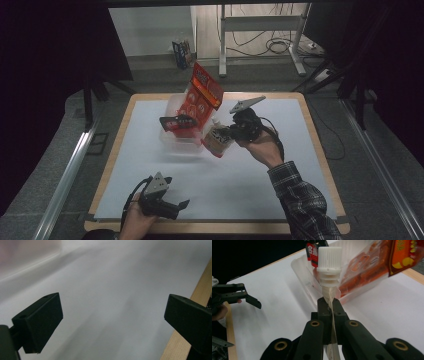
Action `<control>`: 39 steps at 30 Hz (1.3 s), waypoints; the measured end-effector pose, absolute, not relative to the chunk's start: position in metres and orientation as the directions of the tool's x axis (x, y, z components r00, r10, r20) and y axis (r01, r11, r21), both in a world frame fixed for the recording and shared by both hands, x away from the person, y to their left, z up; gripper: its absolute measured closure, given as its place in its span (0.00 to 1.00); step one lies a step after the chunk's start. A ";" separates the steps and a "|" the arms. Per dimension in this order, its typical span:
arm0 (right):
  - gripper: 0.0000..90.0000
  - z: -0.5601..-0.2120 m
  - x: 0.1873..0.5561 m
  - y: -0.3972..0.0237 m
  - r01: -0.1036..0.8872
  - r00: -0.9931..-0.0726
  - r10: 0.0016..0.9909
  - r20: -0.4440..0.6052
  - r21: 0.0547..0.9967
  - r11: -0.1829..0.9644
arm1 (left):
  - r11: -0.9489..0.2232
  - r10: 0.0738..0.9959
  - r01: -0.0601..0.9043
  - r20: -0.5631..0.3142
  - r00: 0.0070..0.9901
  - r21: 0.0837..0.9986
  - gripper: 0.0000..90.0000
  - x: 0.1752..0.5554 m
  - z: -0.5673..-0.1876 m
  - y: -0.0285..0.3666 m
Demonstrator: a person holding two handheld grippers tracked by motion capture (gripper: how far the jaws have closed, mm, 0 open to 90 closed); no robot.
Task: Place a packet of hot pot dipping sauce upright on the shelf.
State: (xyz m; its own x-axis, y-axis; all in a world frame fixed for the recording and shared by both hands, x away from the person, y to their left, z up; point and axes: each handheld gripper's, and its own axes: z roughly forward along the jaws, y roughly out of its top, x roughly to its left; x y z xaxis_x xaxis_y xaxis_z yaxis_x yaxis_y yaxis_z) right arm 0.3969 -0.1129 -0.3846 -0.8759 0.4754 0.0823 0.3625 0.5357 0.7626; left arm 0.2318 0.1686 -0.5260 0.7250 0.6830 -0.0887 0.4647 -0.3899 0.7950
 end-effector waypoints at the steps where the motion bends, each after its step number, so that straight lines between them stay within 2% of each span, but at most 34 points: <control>1: 0.97 -0.384 0.398 -0.110 0.357 -0.880 0.469 0.079 0.761 0.542 | -0.390 0.683 0.465 -0.089 0.725 0.795 0.02 0.232 -0.526 0.169; 23: 0.98 -0.370 0.413 -0.045 0.261 -0.929 0.368 0.025 0.750 0.608 | -0.344 0.680 0.479 -0.137 0.720 0.807 0.02 0.234 -0.526 0.175; 39: 0.98 -0.379 0.422 -0.020 0.278 -0.936 0.346 0.067 0.744 0.608 | -0.350 0.679 0.478 -0.134 0.722 0.805 0.02 0.235 -0.526 0.175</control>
State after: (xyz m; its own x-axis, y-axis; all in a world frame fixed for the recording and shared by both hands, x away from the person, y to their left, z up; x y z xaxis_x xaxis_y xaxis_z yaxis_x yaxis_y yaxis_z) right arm 0.4225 -0.0196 -0.3793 -0.9359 0.3458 0.0667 0.2777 0.6080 0.7438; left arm 0.2347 0.1745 -0.5264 0.7222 0.6787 -0.1336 0.4781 -0.3503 0.8054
